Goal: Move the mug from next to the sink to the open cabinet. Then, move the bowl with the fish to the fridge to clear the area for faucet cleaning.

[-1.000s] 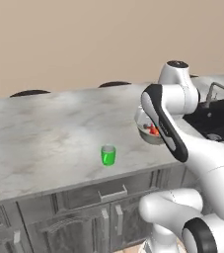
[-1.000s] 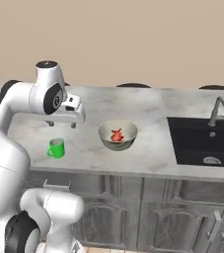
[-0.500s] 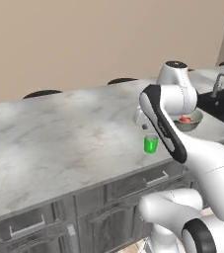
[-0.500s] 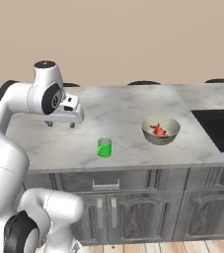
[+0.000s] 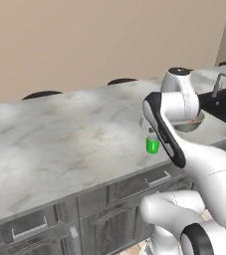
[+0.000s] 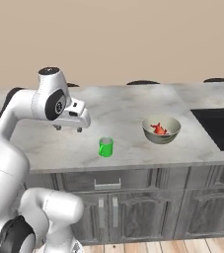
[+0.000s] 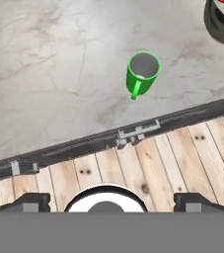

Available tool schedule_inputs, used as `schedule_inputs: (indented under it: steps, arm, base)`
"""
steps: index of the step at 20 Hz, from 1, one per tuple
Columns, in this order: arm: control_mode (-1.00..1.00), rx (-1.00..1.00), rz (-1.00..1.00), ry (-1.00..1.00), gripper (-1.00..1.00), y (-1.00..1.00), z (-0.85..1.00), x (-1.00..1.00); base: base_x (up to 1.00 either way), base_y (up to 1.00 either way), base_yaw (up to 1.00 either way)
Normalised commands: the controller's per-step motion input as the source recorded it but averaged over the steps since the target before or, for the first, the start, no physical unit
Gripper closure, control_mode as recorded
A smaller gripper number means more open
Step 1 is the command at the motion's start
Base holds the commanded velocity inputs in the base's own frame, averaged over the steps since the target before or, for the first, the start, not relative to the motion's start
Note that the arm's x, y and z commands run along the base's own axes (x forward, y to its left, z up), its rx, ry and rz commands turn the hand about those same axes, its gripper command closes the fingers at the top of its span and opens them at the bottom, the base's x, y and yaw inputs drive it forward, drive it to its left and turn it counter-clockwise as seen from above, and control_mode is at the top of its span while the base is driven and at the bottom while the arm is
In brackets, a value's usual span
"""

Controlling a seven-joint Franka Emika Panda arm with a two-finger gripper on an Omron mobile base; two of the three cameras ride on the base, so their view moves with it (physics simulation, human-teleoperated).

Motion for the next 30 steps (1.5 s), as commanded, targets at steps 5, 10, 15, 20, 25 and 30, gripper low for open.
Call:
schedule_inputs:
  steps: [5, 10, 15, 20, 25, 30]
  arm:
    - [-1.0, 0.01, -0.29, 0.0, -1.0, -0.59, -0.63, 0.43]
    - [-1.0, 0.01, -0.26, 0.0, -1.0, -0.32, -0.72, 0.75]
    - [-1.0, 0.04, -0.03, -0.03, -1.0, 0.0, -0.27, 0.05]
    - [-1.0, -0.03, -0.01, -0.1, -1.0, 0.0, -0.48, 0.02]
    - [-1.0, 0.0, 0.0, -0.01, -1.0, 0.06, -0.11, 0.09]
    - [-1.0, -0.01, -0.01, 0.0, -1.0, 0.07, -0.05, 0.38]
  base:
    - [0.0, 0.0, 0.0]
    - [0.0, 0.0, 0.0]
    - [0.0, 0.0, 0.0]
    - [0.0, 0.0, 0.0]
    - [0.0, 0.0, 0.0]
    - [0.0, 0.0, 0.0]
